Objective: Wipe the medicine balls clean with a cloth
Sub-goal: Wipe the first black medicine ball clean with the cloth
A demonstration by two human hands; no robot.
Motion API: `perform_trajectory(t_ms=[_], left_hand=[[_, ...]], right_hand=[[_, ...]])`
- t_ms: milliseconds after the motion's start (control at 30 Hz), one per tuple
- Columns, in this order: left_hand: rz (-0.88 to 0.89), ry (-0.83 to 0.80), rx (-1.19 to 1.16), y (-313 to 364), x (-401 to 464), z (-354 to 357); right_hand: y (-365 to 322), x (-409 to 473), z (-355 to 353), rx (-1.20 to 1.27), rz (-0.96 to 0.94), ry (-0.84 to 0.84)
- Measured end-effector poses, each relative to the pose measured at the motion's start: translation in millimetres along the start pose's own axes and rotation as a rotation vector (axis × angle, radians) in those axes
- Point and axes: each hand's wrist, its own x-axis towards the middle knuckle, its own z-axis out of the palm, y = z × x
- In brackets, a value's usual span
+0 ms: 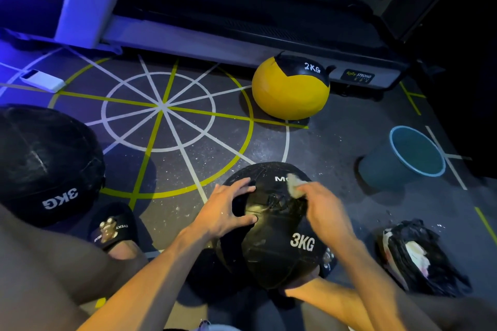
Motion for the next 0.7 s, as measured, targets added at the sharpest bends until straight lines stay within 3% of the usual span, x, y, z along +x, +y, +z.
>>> perform_trajectory(t_ms=[100,167,300,400,567,633,700], left_hand=[[-0.01,-0.001,0.004,-4,-3,-1],[-0.008,-0.01,-0.001,-6,-5,1],[-0.011,0.025,-0.022,-9,-9,4],[-0.018,0.062,0.024,-12,-15,-1],[-0.024,0.077,0.008,-17,-19,-2],[-0.024,0.086,0.004,-17,-19,-1],[-0.026,0.093,0.018,-18,-20,-2]], right_hand=[[14,-1,-5,0.217,0.204,0.168],[-7,-4,1,0.301,0.191,0.272],[-68,-27,39,0.227,-0.163,0.233],[-62,-27,40,0.125,-0.345,0.208],[-32,-20,26,0.204,0.104,0.31],[-61,-24,35,0.217,-0.029,0.314],[-90,-35,46,0.199,-0.282,0.23]])
